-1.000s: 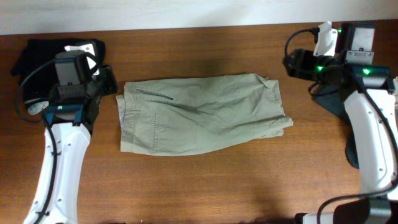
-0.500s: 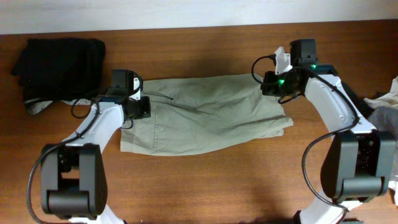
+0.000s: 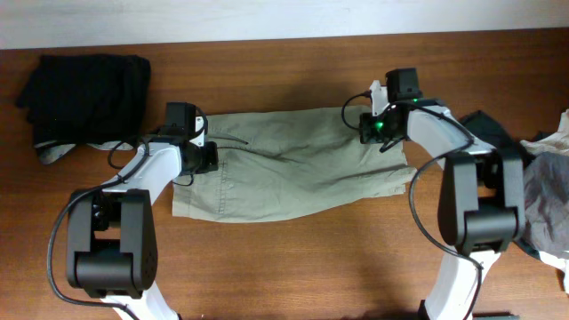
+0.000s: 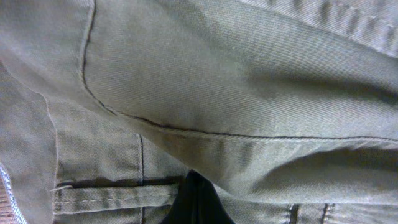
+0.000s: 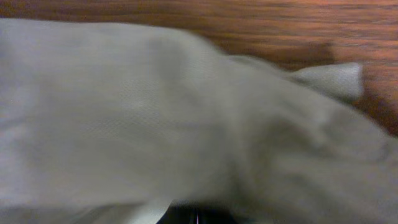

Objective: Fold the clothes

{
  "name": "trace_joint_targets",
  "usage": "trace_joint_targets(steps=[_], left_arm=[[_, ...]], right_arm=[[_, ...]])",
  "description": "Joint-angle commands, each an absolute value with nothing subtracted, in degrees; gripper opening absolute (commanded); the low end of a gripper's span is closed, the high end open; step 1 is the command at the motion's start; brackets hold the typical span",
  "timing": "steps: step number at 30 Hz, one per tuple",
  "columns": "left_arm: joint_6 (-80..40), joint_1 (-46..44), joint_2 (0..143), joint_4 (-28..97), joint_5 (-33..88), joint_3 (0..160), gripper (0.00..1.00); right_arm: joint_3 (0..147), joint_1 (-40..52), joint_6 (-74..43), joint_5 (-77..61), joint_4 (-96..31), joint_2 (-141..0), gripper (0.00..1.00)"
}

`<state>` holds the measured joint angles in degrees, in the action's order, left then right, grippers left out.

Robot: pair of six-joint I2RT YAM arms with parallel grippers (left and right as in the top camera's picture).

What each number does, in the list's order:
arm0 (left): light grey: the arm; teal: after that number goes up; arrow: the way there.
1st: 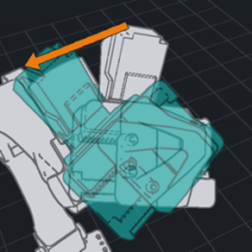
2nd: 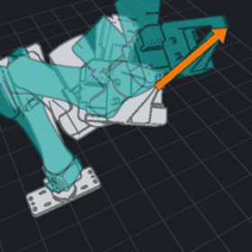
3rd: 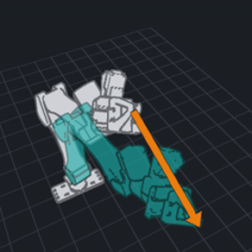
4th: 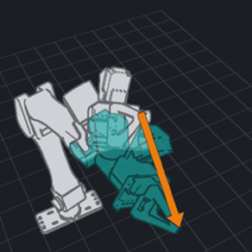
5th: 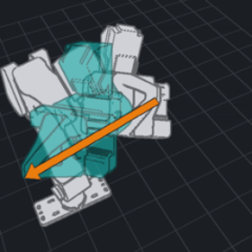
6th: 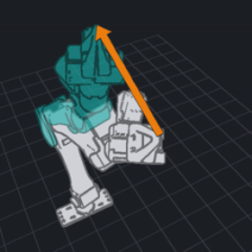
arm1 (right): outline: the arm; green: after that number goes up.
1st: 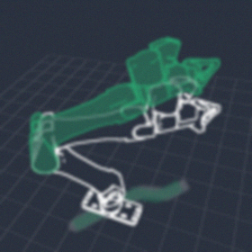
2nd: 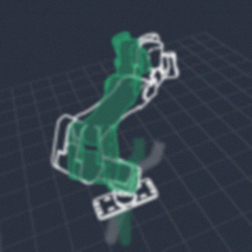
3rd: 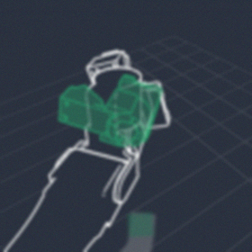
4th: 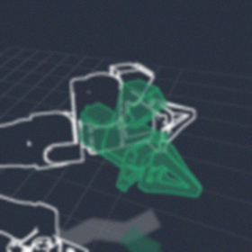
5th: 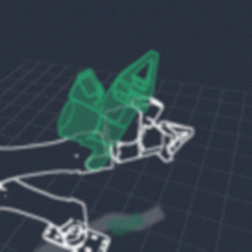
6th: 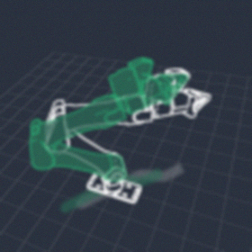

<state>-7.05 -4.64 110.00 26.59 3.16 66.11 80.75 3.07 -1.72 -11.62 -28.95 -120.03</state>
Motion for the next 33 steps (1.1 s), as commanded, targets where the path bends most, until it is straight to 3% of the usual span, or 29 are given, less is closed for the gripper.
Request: trace_joint_targets(steps=[1, 18, 27, 33], left_arm=[[-6.35, -4.47, 112.77, 28.4, 1.48, 65.3, 0.01], [-6.33, -4.47, 112.77, 29.23, -0.47, 65.3, 0.01], [-6.35, -4.47, 112.77, 29.5, -0.43, 65.3, 0.01], [-6.35, -4.47, 112.75, 29.67, -0.43, 65.3, 0.01]], right_arm=[[80.88, 2.28, -2.13, -1.74, -25.36, -121.64, 0.04], [82.02, 0.3, -2.2, 9.21, -4.54, -122.19, 0.04], [97.58, 0.23, -5.48, 11.42, -34.72, -116.4, 0.04], [99.33, -1.93, -5.63, -13.69, -50.72, -106.21, 0.04]])
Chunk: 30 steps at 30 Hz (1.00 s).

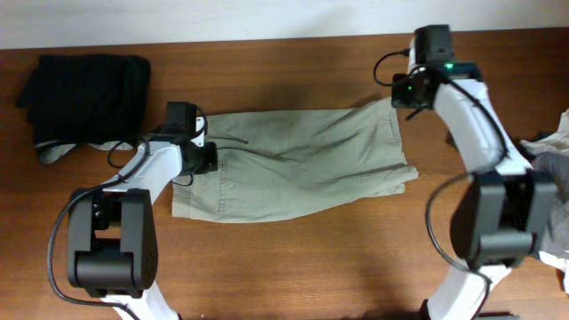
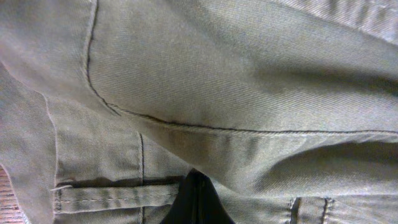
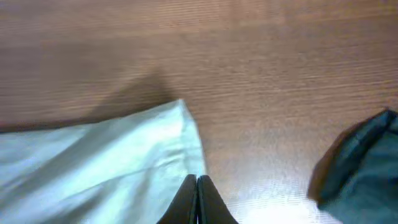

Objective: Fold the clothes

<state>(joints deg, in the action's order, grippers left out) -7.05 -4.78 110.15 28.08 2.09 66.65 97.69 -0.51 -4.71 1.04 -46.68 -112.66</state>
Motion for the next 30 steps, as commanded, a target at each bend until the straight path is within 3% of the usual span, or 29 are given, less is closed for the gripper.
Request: trace_joint_targets(steps=[1, 9, 15, 20, 21, 23, 24, 25, 30], left_arm=[[-6.35, -4.47, 112.75, 29.67, -0.43, 65.3, 0.01], [-6.31, -4.47, 111.26, 30.68, -0.25, 66.57, 0.01], [-5.85, -4.45, 107.48, 30.68, -0.45, 66.65, 0.0], [-5.87, -4.45, 107.33, 30.68, -0.43, 66.65, 0.0], [-5.87, -4.47, 107.33, 30.7, -0.4, 66.65, 0.0], [-5.89, -4.45, 107.33, 30.72, -0.4, 66.65, 0.0], [-5.89, -4.45, 107.33, 30.72, -0.38, 66.65, 0.01], [-5.89, -4.45, 107.33, 30.72, -0.38, 66.65, 0.01], [-5.87, -4.45, 107.33, 30.59, -0.38, 66.65, 0.01]], right_arm=[[99.33, -1.91, -5.63, -14.87, -52.97, -104.57, 0.04], [95.04, -1.17, -5.63, -15.44, -65.98, -92.42, 0.04], [68.64, -3.92, -13.52, -15.68, -54.17, -79.44, 0.04], [55.9, -7.73, -15.88, -15.68, -49.43, -76.12, 0.04], [54.22, -8.54, -17.15, -15.64, -48.56, -76.23, 0.1], [51.57, -10.55, -19.92, -15.73, -46.41, -76.27, 0.74], [50.48, -11.55, -20.49, -16.01, -45.21, -76.27, 0.92], [49.17, -12.91, -20.47, -17.1, -43.7, -76.31, 0.99], [43.7, -15.46, -20.45, -22.98, -36.16, -76.77, 0.99]])
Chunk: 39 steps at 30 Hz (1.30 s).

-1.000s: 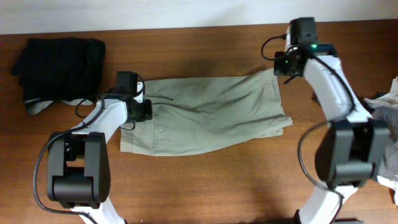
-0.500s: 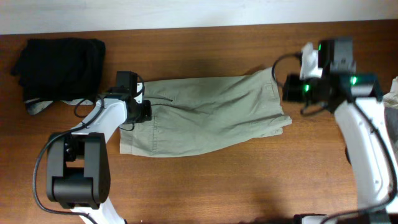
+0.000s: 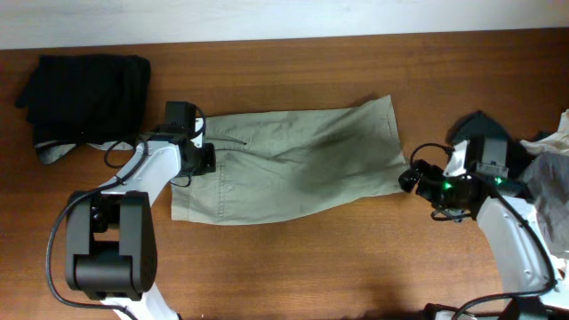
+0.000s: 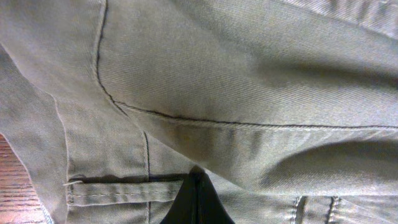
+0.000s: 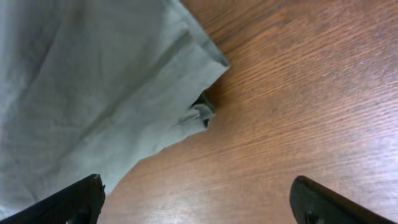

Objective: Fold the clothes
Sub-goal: 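Grasp the right end with the right gripper and fold it leftward over the left half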

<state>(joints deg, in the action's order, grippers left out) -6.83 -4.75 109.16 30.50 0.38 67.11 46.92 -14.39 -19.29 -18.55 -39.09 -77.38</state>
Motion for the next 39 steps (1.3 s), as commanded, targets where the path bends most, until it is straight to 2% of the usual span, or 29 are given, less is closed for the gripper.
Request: trace_joint_targets(steps=[1, 7, 20, 31, 33, 34, 35, 37, 38, 39], left_arm=[[-5.89, -4.47, 107.33, 30.57, -0.38, 66.65, 0.0], [-5.87, -4.47, 107.33, 30.59, -0.36, 66.65, 0.01], [-5.87, -4.45, 107.33, 30.52, -0.4, 66.65, 0.0], [-5.87, -4.45, 107.33, 30.52, -0.4, 66.65, 0.01], [-5.87, -4.45, 107.33, 30.52, -0.4, 66.65, 0.0], [-5.87, -4.45, 107.33, 30.52, -0.4, 66.65, 0.0], [-5.89, -4.45, 107.33, 30.55, -0.4, 66.65, 0.01], [-5.87, -4.45, 107.33, 30.55, -0.4, 66.65, 0.01], [-5.87, -4.45, 107.31, 30.55, -0.38, 66.65, 0.0], [-5.87, -4.45, 107.11, 30.55, -0.23, 66.72, 0.0]], right_arm=[[42.46, -15.46, -20.45, -23.75, -33.82, -77.36, 0.99], [40.29, -15.44, -20.45, -30.2, -23.29, -86.74, 0.99], [40.29, -15.4, -20.47, -38.96, -9.69, -102.78, 0.99], [41.74, -10.55, -20.45, -43.09, -5.5, -105.6, 1.0], [42.17, -9.69, -20.4, -42.83, -5.48, -105.6, 0.96], [42.37, -9.65, -20.43, -42.3, -5.48, -105.6, 0.88], [42.46, -9.65, -20.45, -41.21, -5.5, -105.6, 0.72], [42.76, -9.87, -20.45, -39.09, -5.52, -105.6, 0.25], [43.2, -9.87, -20.45, -37.36, -5.5, -105.6, 0.07], [43.86, -9.87, -20.45, -36.53, -5.54, -105.6, 0.04]])
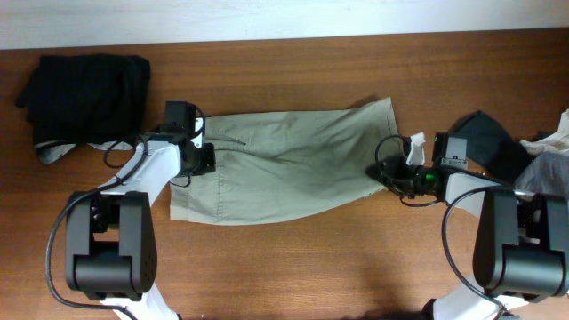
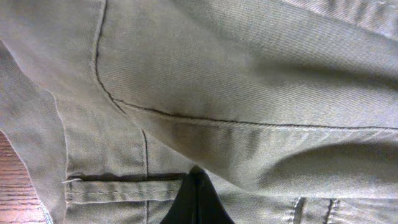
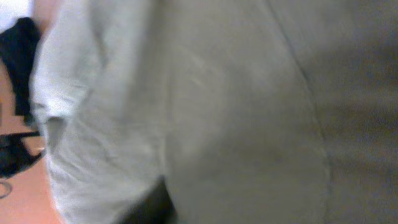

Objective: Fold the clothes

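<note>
Olive shorts (image 1: 293, 164) lie spread flat across the middle of the table. My left gripper (image 1: 204, 158) sits at their left waistband end. In the left wrist view it (image 2: 196, 198) is shut on a fold of the olive cloth (image 2: 249, 74) beside a belt loop. My right gripper (image 1: 388, 174) is at the shorts' lower right corner. The right wrist view is blurred and filled with olive cloth (image 3: 249, 93). There its dark fingers (image 3: 152, 202) show as one closed wedge in the fabric.
A black garment (image 1: 84, 93) lies bunched at the back left. A dark garment (image 1: 487, 142) lies just right of the right gripper. A pile of light and grey clothes (image 1: 547, 191) sits at the right edge. The wall runs along the table's back edge.
My right gripper was open over bare wood just right of the shorts' lower right corner. Now it is shut on that corner, which sits slightly further left. The left gripper has not moved.
My right gripper first held cloth near the shorts' upper right hem. Then it was further back and right, with that hem drawn out to a corner. Later it was open beside the lower right corner, and now it grips there. The left gripper held the waistband throughout.
</note>
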{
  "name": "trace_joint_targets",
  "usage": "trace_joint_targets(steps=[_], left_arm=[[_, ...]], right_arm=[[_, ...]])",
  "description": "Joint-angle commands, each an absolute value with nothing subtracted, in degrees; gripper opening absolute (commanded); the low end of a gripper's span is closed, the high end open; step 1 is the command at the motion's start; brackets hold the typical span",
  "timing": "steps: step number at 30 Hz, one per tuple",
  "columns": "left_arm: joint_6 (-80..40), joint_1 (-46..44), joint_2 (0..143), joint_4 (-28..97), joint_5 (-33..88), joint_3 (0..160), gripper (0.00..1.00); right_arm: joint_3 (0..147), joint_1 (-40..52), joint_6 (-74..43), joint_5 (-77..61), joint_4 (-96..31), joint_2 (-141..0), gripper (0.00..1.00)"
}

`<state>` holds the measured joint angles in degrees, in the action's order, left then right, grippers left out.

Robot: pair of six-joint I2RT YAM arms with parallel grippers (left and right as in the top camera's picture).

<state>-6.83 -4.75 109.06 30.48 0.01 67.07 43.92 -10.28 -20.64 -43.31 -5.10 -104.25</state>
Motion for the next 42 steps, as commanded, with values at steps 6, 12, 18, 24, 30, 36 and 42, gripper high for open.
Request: trace_joint_targets(steps=[6, 12, 18, 24, 30, 36, 42], left_arm=[[-5.85, -4.45, 98.54, 32.84, -0.25, 68.79, 0.0], [-5.87, -4.23, 83.46, 32.88, -0.27, 68.88, 0.01], [-5.89, -4.23, 75.81, 35.05, -0.23, 68.88, 0.0], [-5.89, -4.23, 74.96, 37.87, -0.21, 68.88, 0.01], [-5.91, -4.23, 74.96, 39.48, -0.19, 68.88, 0.01], [-7.44, -3.92, 76.79, 42.02, 2.66, 67.31, 0.01], [-8.03, -3.33, 88.01, 37.39, 15.38, 65.65, 0.01]], right_arm=[[53.06, -9.85, -19.27, -33.63, -13.87, -104.6, 0.04], [68.86, -9.63, -9.85, -13.74, -39.33, -99.48, 0.04], [76.16, -3.44, -2.13, 1.96, -48.84, -92.2, 0.04], [76.12, 10.66, 4.6, 3.81, -49.12, -92.99, 0.04], [76.12, 21.21, 4.71, 5.48, -47.37, -93.49, 0.04], [76.12, 26.98, 4.69, 5.41, -45.21, -93.51, 0.04], [76.12, 27.49, 4.05, 5.19, -45.17, -93.51, 0.04]])
